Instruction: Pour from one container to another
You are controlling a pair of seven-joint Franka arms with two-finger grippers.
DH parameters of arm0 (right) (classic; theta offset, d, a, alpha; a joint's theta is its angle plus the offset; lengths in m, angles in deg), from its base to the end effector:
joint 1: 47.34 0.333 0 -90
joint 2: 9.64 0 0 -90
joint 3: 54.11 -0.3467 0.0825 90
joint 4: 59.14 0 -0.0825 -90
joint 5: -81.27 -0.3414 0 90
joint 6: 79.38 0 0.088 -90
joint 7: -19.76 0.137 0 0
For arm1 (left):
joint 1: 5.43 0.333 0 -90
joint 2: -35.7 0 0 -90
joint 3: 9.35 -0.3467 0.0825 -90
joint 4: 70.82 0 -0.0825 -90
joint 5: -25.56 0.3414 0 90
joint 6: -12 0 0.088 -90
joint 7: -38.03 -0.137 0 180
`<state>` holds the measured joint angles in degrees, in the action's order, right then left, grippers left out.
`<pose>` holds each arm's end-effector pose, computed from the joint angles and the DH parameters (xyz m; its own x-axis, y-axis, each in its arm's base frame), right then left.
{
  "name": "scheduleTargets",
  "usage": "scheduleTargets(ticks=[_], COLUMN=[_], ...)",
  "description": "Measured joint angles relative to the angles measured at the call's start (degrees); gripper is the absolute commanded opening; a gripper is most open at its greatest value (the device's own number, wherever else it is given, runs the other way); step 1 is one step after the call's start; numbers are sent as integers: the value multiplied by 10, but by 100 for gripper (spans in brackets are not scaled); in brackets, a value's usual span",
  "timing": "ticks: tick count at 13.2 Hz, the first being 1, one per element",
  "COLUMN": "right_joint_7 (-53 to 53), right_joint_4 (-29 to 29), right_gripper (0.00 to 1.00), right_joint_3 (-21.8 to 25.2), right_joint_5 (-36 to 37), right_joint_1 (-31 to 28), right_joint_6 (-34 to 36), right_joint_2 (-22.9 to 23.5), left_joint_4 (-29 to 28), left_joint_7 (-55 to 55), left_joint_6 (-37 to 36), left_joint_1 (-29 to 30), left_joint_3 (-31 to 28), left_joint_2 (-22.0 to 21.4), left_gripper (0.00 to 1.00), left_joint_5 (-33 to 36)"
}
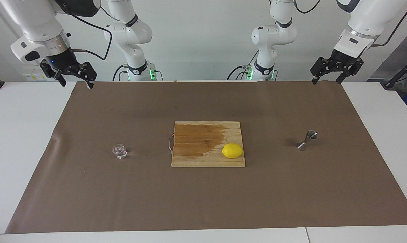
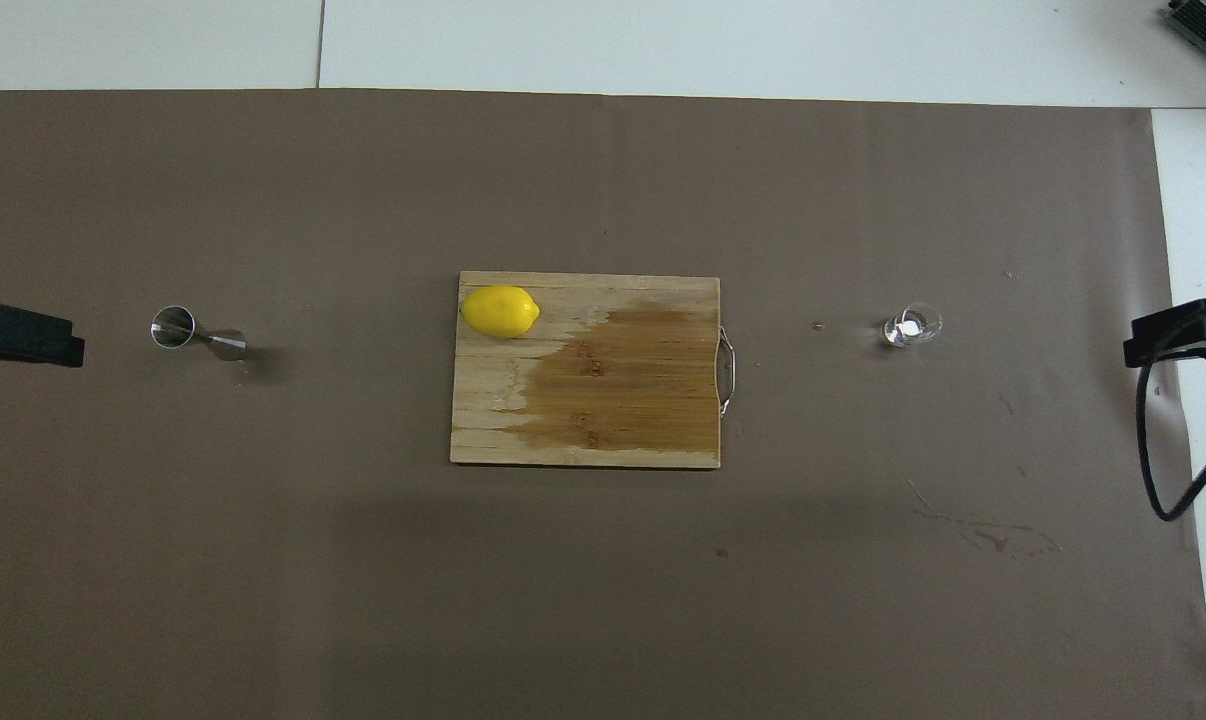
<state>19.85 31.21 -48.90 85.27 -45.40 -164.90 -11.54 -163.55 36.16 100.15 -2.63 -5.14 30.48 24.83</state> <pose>0.4895 -0.0389 0.6329 0.9967 -0.0638 -0.0510 -0.0603 -0.9959 0.0668 0.4775 -0.0155 0.6469 0.9983 -0.0574 0.0111 -0.0575 -0.9983 0.0057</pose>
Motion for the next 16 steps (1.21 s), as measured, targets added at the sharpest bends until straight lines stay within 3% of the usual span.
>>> scheduleTargets(ticks=[5,10,13,16], right_joint_7=[-2,-6,-6,-6], right_joint_4=[0,0,0,0], right_gripper=[100,100,100,100], right_joint_3=[-2,-2,-2,-2], right_joint_5=[0,0,0,0], right_joint_1=[0,0,0,0], right_joint_6=[0,0,0,0], right_joint_2=[0,0,0,0], left_joint_4=[0,0,18,75], left_joint_7=[0,2,19,78], left_joint_6=[-12,-37,-97,-176], left_joint_1=[0,32,56,97], left_joint_3=[0,-2,-8,-10], left_joint_2=[0,0,7,58], left_gripper=[100,100,100,100], left_joint_5=[-1,-57,-87,-136])
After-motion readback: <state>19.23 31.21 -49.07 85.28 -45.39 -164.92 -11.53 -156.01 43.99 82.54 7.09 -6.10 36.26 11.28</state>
